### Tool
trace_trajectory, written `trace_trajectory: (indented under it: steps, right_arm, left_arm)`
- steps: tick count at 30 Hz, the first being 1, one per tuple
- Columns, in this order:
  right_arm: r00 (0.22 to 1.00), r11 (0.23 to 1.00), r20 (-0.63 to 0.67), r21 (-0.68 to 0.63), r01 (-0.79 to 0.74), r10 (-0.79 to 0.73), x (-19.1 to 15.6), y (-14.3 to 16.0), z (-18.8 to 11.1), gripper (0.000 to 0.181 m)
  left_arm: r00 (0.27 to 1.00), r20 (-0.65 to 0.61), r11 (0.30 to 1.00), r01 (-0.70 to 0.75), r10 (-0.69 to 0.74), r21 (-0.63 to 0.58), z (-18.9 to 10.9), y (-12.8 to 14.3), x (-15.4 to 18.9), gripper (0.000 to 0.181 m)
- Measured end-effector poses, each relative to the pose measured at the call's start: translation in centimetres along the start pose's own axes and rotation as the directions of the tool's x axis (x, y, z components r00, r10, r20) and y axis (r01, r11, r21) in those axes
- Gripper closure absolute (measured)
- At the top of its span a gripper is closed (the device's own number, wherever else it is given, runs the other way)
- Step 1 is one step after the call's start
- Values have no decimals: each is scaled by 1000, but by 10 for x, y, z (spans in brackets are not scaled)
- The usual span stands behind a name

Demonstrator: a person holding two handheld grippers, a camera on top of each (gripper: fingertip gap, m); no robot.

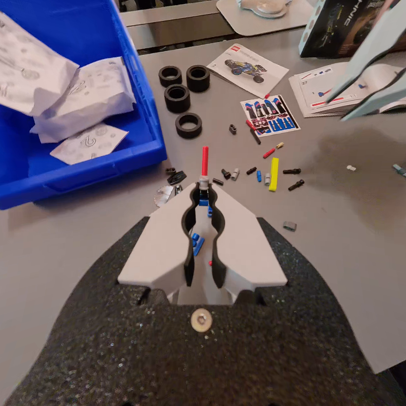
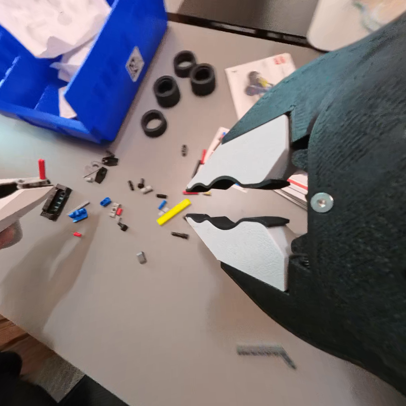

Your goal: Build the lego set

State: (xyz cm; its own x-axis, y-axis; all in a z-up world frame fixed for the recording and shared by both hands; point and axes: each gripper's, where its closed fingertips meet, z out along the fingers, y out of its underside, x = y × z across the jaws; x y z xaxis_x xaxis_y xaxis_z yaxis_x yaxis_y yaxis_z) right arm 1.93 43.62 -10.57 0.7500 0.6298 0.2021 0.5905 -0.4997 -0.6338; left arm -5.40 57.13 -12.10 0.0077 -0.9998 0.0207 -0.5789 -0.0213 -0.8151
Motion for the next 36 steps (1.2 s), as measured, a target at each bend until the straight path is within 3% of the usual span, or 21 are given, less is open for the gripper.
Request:
trace_trajectory:
  steps: [4, 9, 12, 15, 17, 19, 21, 23, 27, 30, 36]
  right_arm:
    - [996, 993, -31, -84, 86, -89, 34, 0, 51, 171]
    - [996, 989, -20, -120, 84, -87, 68, 18, 73, 167]
    - [985, 990, 109, -11, 138, -136, 41, -9, 83, 160]
    - [967, 986, 196, 46, 158, -163, 16, -31, 91, 158]
    - [954, 976, 250, 177, 123, -166, 1, -59, 82, 154]
    - [944, 942, 313, 337, -11, -101, -8, -93, 62, 153]
    - [931, 911, 364, 389, -138, -14, -9, -111, 49, 153]
    - [922, 915, 386, 372, -155, -1, -16, -111, 47, 154]
    - [965, 959, 260, 268, -96, 24, -3, -90, 65, 164]
    - [975, 980, 190, 179, 82, -117, -2, -70, 84, 171]
    - [892, 911, 182, 70, 407, -413, -3, -51, 123, 171]
  left_arm:
    - [998, -36, 999, 45, -45, -11, 4, 10, -4, 177]
    - [986, -154, 996, 62, -72, -67, 11, 23, 8, 177]
    - [918, -367, 988, 155, -151, -19, 2, 16, 29, 177]
    - [776, -584, 955, 298, -239, 6, -16, 7, 45, 177]
    - [726, -642, 945, 326, -248, 2, -21, 8, 47, 177]
    - [706, -674, 950, 313, -217, 22, -25, 7, 52, 177]
    - [703, -690, 957, 287, -174, 51, -27, 2, 58, 177]
    - [715, -684, 966, 252, -142, 62, -26, 1, 62, 177]
    - [828, -532, 976, 216, -176, 14, -19, 14, 40, 177]
    - [896, -388, 977, 202, -214, -74, -20, 34, 19, 177]
    - [915, -338, 968, 157, -218, -198, -18, 54, 21, 177]
